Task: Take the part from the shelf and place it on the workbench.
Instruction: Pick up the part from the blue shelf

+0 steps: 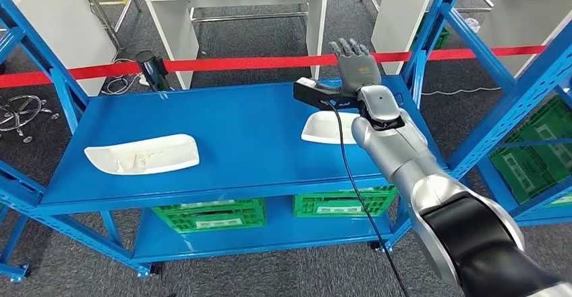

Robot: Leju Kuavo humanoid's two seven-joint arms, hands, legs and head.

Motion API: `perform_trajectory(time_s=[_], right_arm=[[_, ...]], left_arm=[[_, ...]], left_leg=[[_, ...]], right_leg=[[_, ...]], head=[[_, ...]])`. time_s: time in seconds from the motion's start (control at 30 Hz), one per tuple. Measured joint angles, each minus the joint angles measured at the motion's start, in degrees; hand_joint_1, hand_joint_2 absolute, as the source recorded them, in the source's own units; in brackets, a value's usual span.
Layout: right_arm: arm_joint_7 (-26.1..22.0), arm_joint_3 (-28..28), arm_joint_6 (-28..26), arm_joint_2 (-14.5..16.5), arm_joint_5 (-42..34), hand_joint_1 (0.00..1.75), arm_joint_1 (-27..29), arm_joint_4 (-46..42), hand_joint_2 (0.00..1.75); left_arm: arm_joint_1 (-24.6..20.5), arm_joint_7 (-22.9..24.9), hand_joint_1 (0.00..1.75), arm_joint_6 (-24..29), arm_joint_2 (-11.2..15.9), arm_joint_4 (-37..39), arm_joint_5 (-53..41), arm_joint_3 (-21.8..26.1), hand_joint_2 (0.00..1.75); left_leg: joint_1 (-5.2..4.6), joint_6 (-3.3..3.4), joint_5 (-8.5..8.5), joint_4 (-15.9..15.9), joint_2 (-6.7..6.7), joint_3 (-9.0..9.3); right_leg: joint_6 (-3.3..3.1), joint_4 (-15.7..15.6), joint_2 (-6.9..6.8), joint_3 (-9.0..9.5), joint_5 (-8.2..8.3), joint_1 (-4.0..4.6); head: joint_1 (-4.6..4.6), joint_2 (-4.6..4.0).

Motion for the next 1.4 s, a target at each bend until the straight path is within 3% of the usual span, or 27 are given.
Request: perform_trajectory(time_s=[0.1,0.23,0.4,0.47,0.73,1.03,1.4], right_arm=[[0.03,0.05,0.29,0.29,-0.59,0.00,0.07,-0.02,1.75],[0.36,0.06,1.88,0.67,-1.97,0.00,0.36,-0.02,1.75],[-0.33,0.06,2.97,0.97,-3.90,0.00,0.90,-0.21,1.75],[-0.93,0.06,3.14,1.09,-4.84,0.00,1.06,-0.55,1.75],[-3.32,0.07,4.38,1.90,-9.06,0.00,2.60,-4.59,1.75],[-1.79,2.31,9.43,1.99,-17.31,0.00,5.49,-12.17,1.75],[0.11,6.82,13.13,1.63,-21.30,0.00,7.46,-15.73,1.75]], left_arm=[[-0.02,0.05,0.00,0.00,0.02,0.01,0.02,-0.08,0.00],[-0.16,0.09,0.00,0.00,-0.02,0.00,0.01,-0.11,0.00],[-0.20,0.10,0.00,0.00,-0.02,0.01,0.01,-0.15,0.00],[-0.21,0.13,0.00,0.00,-0.02,-0.01,0.03,-0.20,0.00],[-0.17,0.14,0.00,0.00,-0.02,0.01,0.38,-0.45,0.00],[-0.13,0.16,0.00,0.00,-0.02,0.01,1.05,-0.72,0.00],[-0.12,0.69,0.00,0.00,-0.02,0.01,1.34,-1.23,0.00]], left_leg=[[-0.16,1.18,-0.11,-0.29,0.10,0.60],[-0.17,0.83,-0.17,-1.04,0.18,1.13],[0.00,-0.86,-0.20,-1.43,0.23,1.10],[0.03,-1.11,-0.22,-1.45,0.27,0.98],[-0.01,-1.25,-0.18,-1.43,0.32,1.19],[-0.06,-1.25,-0.23,-1.39,0.32,1.49],[-0.09,-1.24,-0.25,-1.39,0.33,1.49]], right_leg=[[-0.42,-0.04,0.20,0.22,0.19,0.00],[-0.95,-0.03,0.29,0.23,-0.15,0.09],[-1.13,0.00,0.29,0.25,-0.26,0.17],[-1.14,0.00,0.29,0.30,-0.27,0.18],[-1.09,-0.01,0.26,0.49,-0.24,0.00],[-1.06,-0.06,0.28,0.50,-0.23,-0.02],[-1.05,-0.07,0.28,0.51,-0.23,0.00]], head=[[-0.02,0.01],[-0.01,0.01],[-0.01,0.01],[-0.01,0.01],[-0.01,0.00],[-0.01,0.00],[-0.01,0.01]])
